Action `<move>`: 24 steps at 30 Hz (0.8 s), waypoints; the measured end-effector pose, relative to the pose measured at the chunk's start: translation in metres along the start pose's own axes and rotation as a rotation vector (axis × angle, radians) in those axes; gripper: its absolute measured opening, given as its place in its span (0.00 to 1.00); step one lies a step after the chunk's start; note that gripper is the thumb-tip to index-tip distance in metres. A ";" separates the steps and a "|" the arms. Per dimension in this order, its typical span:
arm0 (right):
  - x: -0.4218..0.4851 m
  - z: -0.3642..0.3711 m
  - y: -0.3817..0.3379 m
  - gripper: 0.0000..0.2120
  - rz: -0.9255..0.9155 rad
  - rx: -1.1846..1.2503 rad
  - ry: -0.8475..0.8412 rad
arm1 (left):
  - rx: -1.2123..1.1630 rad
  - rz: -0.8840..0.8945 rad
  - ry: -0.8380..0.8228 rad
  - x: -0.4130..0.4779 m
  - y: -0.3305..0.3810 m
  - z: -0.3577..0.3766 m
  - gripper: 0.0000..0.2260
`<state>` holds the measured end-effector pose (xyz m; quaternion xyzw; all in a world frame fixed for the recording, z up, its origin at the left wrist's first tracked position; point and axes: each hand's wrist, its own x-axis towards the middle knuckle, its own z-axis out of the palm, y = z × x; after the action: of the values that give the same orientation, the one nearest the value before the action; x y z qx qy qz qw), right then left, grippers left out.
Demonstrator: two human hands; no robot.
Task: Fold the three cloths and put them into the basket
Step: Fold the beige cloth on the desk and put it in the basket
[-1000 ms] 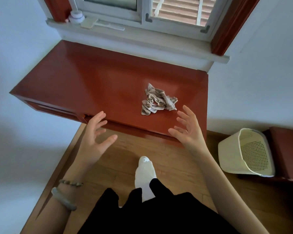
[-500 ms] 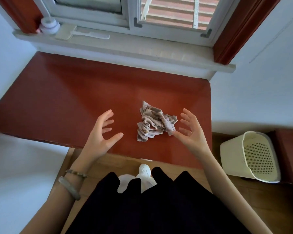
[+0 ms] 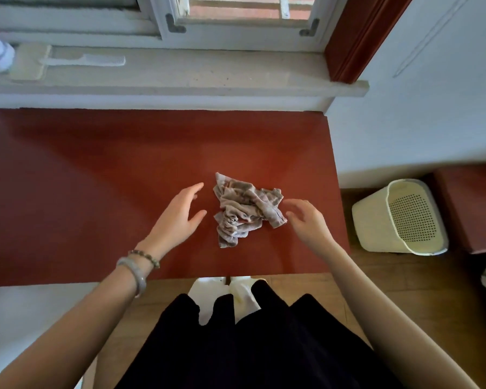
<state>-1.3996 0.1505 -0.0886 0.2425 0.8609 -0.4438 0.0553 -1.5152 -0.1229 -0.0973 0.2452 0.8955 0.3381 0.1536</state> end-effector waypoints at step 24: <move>-0.001 -0.004 -0.033 0.11 0.053 0.073 0.071 | 0.094 0.150 -0.451 0.107 0.028 0.040 0.24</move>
<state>-1.4139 0.1371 -0.0621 0.2829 0.8389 -0.4641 0.0276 -1.5774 -0.0255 -0.1190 0.3869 0.8326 0.2434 0.3127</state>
